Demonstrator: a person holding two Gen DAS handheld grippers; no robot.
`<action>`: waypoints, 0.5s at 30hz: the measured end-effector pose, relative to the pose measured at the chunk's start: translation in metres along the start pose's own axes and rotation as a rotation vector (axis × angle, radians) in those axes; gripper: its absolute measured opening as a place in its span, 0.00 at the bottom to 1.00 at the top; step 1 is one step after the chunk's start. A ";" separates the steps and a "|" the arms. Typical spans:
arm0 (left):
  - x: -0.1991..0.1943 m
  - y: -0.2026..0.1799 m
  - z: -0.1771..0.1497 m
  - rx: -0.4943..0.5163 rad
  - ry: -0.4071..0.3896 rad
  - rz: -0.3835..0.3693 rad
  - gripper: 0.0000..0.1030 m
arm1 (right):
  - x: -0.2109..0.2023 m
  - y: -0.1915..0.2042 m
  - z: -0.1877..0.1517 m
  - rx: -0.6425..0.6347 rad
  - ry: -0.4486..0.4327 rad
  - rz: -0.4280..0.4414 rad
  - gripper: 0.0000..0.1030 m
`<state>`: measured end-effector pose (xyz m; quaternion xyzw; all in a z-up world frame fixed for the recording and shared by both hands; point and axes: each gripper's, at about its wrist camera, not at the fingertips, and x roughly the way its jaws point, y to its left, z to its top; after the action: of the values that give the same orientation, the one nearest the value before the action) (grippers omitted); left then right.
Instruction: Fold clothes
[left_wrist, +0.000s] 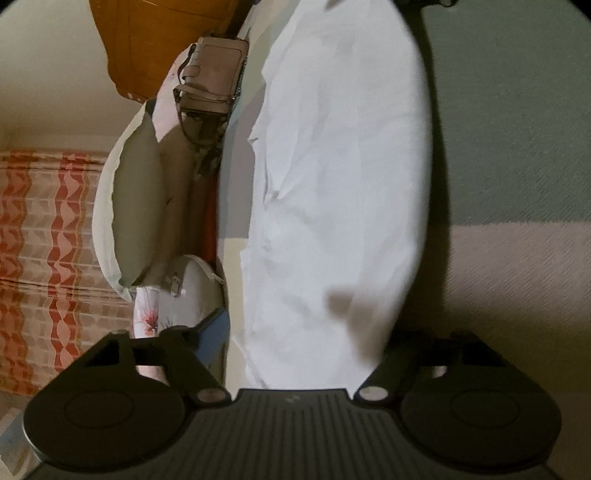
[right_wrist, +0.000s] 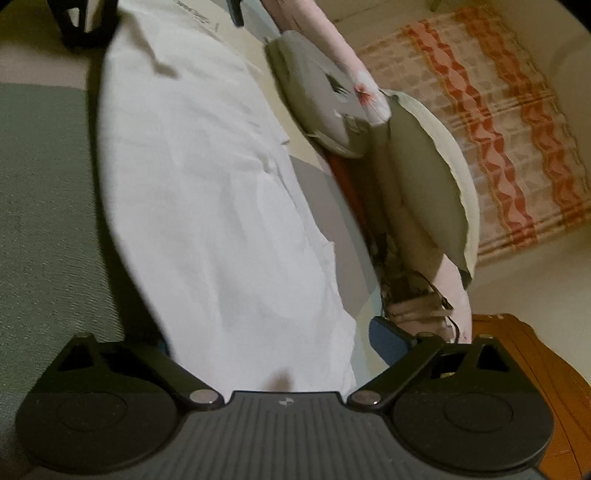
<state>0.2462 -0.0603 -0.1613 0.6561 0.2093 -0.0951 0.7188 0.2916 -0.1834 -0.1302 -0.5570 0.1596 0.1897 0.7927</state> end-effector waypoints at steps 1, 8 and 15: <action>0.001 -0.002 0.001 0.001 0.001 -0.008 0.51 | 0.000 0.000 0.000 -0.003 -0.006 0.007 0.90; 0.007 -0.024 0.007 -0.030 0.020 -0.011 0.00 | -0.006 0.007 -0.003 0.031 -0.022 0.081 0.52; 0.009 -0.021 0.007 -0.054 0.021 -0.002 0.00 | -0.012 0.041 0.001 -0.078 -0.016 0.058 0.08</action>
<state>0.2465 -0.0684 -0.1840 0.6373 0.2199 -0.0830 0.7339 0.2614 -0.1715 -0.1585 -0.5811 0.1621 0.2233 0.7657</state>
